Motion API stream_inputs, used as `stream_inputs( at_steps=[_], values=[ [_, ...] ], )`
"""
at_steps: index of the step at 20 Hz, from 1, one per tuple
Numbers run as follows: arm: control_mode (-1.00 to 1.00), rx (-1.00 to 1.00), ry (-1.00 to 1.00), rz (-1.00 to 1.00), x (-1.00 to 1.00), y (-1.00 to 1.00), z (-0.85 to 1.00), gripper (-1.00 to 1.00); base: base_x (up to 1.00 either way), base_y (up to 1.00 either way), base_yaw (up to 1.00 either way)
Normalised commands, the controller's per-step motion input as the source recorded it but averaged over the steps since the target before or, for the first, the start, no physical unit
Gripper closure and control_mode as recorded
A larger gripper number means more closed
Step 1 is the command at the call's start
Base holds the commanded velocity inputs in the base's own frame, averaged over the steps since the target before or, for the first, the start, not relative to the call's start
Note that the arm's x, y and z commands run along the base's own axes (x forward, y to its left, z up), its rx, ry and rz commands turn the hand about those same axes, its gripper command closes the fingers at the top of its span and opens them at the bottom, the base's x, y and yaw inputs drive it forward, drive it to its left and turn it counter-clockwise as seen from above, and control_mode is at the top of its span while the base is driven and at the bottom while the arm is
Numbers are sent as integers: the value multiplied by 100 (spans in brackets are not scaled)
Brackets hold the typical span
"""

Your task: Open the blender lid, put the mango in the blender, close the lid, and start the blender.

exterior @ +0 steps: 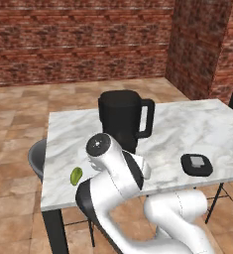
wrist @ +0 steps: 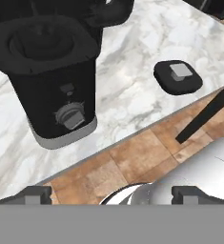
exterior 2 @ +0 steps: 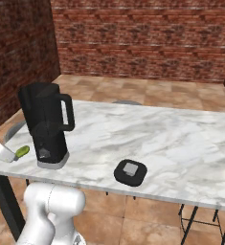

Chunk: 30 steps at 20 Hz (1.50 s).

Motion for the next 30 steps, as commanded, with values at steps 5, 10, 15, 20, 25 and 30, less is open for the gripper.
stream_inputs(
  at_steps=[5,10,15,20,25,30],
  values=[
    [-100,0,11,3,16,100,-42,-100,0,0,0],
    [-100,0,4,0,45,74,-11,-100,0,0,0],
    [-100,0,1,0,47,21,-2,-100,0,0,0],
    [-100,0,5,2,47,7,-18,-100,0,0,0],
    [-100,0,9,4,32,21,-29,-100,0,0,0],
    [-100,1,10,5,22,17,-27,-100,0,0,0]
  ],
)
